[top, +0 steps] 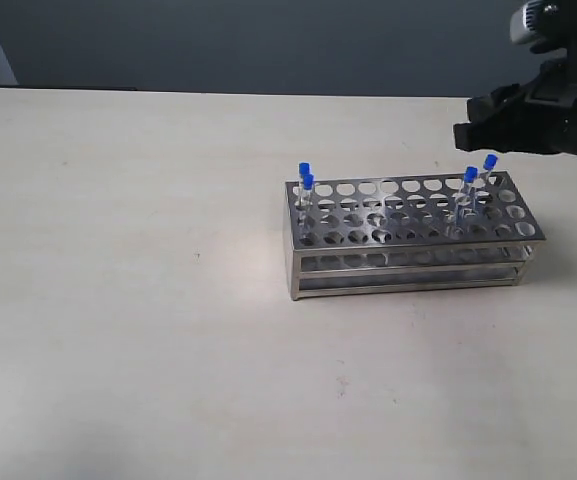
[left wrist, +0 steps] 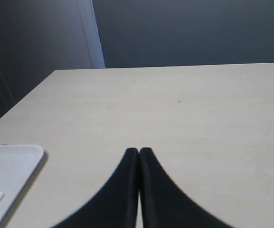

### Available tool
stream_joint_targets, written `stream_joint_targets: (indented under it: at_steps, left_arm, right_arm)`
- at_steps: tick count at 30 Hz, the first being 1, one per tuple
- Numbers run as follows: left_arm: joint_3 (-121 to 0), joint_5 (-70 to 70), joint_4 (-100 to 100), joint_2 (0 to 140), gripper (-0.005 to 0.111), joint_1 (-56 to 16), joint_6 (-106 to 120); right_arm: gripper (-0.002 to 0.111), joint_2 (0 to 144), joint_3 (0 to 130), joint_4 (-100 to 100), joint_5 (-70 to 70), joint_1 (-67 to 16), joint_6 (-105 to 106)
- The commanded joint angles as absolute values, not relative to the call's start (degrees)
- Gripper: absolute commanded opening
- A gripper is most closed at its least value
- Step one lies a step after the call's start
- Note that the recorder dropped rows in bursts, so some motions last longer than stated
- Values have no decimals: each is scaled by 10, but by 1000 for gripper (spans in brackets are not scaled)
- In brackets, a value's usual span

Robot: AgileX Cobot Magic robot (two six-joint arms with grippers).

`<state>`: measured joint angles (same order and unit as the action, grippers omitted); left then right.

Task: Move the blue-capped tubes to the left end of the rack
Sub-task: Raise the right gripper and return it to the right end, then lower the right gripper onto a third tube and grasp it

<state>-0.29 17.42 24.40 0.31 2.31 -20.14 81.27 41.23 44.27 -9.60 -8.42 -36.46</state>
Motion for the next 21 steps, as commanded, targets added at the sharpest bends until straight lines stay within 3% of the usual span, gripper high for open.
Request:
stream_joint_targets:
  at_steps: [1,8,21]
  left_arm:
    - [-2,168,247,0,0,21,-204]
    - [-2,168,247,0,0,21,-204]
    - [-2,170,247,0,0,21,-204]
  right_arm:
    - [39,824,390,377,-188,0,-359]
    - [39,915,389,392,-303,12,-385]
    - [39,1003,393,389,-333,12,-363]
